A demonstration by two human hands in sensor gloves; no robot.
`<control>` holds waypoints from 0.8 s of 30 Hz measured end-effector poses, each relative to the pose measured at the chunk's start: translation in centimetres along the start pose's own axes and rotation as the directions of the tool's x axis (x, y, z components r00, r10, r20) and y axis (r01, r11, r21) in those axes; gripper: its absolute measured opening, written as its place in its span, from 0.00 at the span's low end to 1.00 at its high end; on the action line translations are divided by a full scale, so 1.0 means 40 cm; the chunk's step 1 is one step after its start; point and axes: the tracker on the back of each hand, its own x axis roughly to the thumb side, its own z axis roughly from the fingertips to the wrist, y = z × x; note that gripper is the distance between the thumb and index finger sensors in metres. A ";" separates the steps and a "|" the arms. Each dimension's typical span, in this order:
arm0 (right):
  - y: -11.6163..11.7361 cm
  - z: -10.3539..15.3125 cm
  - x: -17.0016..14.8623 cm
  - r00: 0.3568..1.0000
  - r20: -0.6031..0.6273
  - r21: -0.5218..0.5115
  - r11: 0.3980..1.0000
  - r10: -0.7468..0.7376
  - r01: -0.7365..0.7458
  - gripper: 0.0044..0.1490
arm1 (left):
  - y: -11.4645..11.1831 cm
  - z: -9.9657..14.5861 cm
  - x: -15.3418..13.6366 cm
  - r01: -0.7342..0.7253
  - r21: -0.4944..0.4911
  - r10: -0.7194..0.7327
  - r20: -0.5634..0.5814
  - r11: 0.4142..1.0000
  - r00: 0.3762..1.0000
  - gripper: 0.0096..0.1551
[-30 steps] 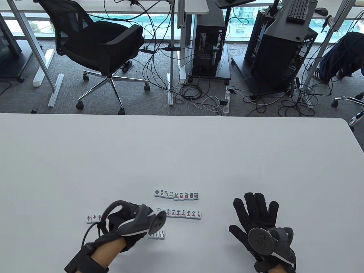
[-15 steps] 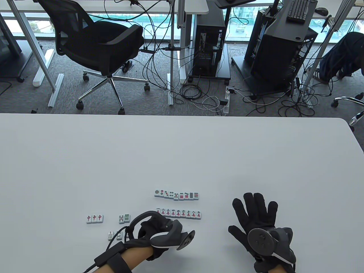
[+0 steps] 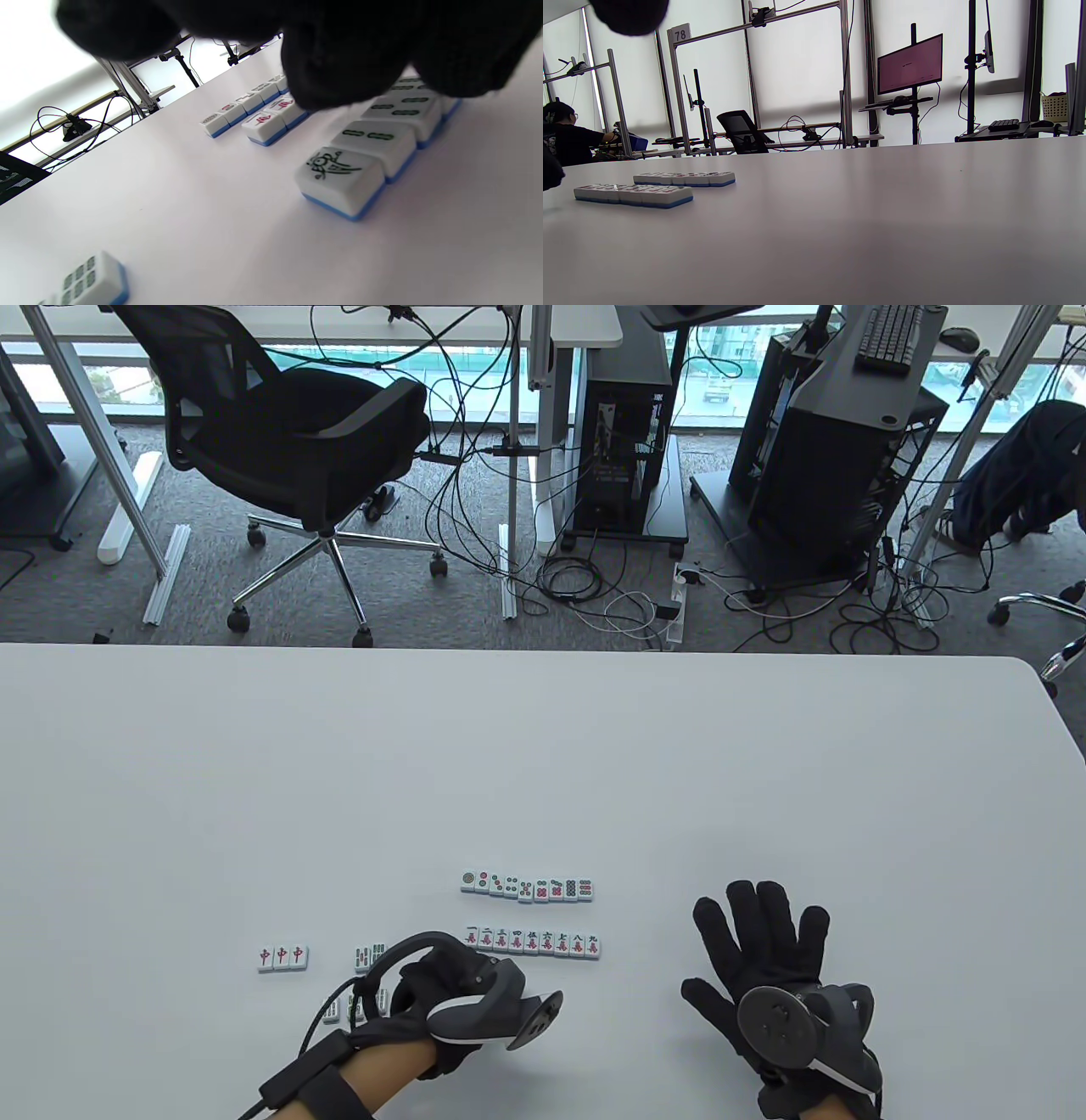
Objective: Mahjong suit sorting
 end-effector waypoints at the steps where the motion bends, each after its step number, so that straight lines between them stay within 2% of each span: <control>1: 0.000 0.000 0.000 1.000 -0.002 0.001 1.000 0.003 -0.003 0.51 | 0.006 0.013 -0.028 -0.002 0.008 0.002 -0.031 1.000 1.000 0.38; 4: 0.000 0.000 0.001 1.000 -0.004 0.004 1.000 0.010 -0.010 0.51 | 0.010 0.041 -0.098 0.026 0.029 -0.022 -0.113 0.999 0.993 0.38; 7: 0.000 0.000 0.002 1.000 -0.005 0.007 1.000 0.019 -0.019 0.51 | 0.000 0.072 -0.181 0.054 0.002 -0.052 -0.211 0.999 0.976 0.37; 11: 0.000 -0.001 0.002 1.000 -0.007 0.008 1.000 0.025 -0.025 0.51 | -0.050 0.102 -0.262 -0.051 -0.053 0.032 -0.304 0.997 0.952 0.37; 15: 0.000 -0.001 0.003 0.999 -0.008 0.013 0.999 0.032 -0.032 0.51 | -0.110 0.101 -0.283 -0.107 -0.100 0.068 -0.333 0.989 0.940 0.37; 19: -0.005 0.000 0.005 0.999 -0.010 0.004 0.999 0.036 -0.036 0.51 | -0.159 0.073 -0.279 -0.235 -0.158 0.170 -0.342 0.959 0.924 0.38; 24: -0.007 0.000 0.005 0.999 -0.013 -0.003 0.999 0.043 -0.043 0.51 | -0.196 0.036 -0.253 -0.157 -0.227 0.080 -0.317 0.961 0.945 0.37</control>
